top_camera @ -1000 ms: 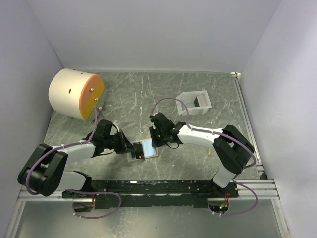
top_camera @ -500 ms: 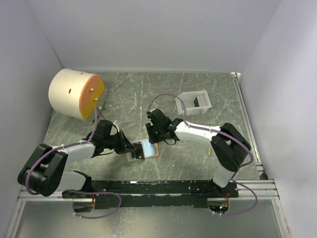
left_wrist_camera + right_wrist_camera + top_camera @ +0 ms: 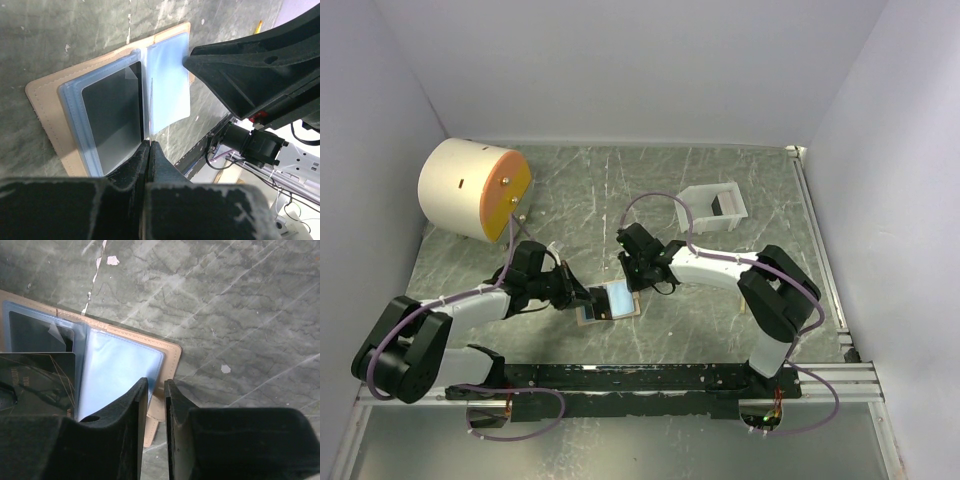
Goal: Put the credit cards into the card holder
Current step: Insert the credit card into the card holder.
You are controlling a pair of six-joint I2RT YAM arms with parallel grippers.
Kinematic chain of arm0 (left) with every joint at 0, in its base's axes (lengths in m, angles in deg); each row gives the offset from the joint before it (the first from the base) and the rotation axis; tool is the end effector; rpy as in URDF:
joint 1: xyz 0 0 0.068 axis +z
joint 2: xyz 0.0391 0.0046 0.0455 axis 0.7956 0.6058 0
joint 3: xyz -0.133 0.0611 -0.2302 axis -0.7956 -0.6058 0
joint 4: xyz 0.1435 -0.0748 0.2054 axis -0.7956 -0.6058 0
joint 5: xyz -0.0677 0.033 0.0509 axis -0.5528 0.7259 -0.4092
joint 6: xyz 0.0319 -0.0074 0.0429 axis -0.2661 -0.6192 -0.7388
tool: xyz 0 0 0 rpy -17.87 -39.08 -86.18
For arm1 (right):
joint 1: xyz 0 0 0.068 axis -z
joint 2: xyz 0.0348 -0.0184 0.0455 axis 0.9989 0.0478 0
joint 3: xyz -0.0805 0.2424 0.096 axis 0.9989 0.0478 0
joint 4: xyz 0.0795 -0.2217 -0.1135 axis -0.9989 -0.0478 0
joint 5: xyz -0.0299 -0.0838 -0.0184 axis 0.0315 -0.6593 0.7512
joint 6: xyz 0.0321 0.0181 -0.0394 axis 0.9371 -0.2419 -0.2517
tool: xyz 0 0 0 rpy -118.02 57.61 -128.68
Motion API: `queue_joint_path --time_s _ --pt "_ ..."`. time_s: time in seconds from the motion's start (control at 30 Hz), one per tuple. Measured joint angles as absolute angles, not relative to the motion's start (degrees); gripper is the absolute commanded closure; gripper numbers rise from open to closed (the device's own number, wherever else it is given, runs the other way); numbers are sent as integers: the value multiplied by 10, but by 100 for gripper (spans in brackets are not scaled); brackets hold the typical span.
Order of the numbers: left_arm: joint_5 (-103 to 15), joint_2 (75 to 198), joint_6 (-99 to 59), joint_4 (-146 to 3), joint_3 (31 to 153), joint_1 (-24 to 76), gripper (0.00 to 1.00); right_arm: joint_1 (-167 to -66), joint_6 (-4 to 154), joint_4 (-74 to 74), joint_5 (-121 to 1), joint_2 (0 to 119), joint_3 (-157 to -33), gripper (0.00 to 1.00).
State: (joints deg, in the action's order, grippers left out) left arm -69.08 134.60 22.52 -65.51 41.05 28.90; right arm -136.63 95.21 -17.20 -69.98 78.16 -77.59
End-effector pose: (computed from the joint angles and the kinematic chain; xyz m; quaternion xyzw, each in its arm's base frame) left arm 0.1900 -0.1051 0.1350 -0.1282 0.8827 -0.4363 0.1188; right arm 0.2251 0.2600 0.1642 -0.1824 0.9462 0.1486 0.2221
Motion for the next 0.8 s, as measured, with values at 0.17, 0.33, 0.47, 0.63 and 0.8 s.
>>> queue_joint_path --time_s 0.17,0.33,0.47,0.63,0.8 --pt "-692 1337 224 -662 411 289 93 -1366 952 -172 -700 782 -776 82" --pt "-693 1340 220 -661 411 289 93 -1366 951 -172 -700 782 -776 82" --pt "-698 1351 218 -658 411 289 93 -1366 950 -172 -700 782 -776 82" --pt "-701 1368 211 -656 412 289 93 -1366 948 -172 -700 782 -776 82" --pt "-712 1391 208 -644 418 289 93 -1366 946 -172 -702 782 -776 83"
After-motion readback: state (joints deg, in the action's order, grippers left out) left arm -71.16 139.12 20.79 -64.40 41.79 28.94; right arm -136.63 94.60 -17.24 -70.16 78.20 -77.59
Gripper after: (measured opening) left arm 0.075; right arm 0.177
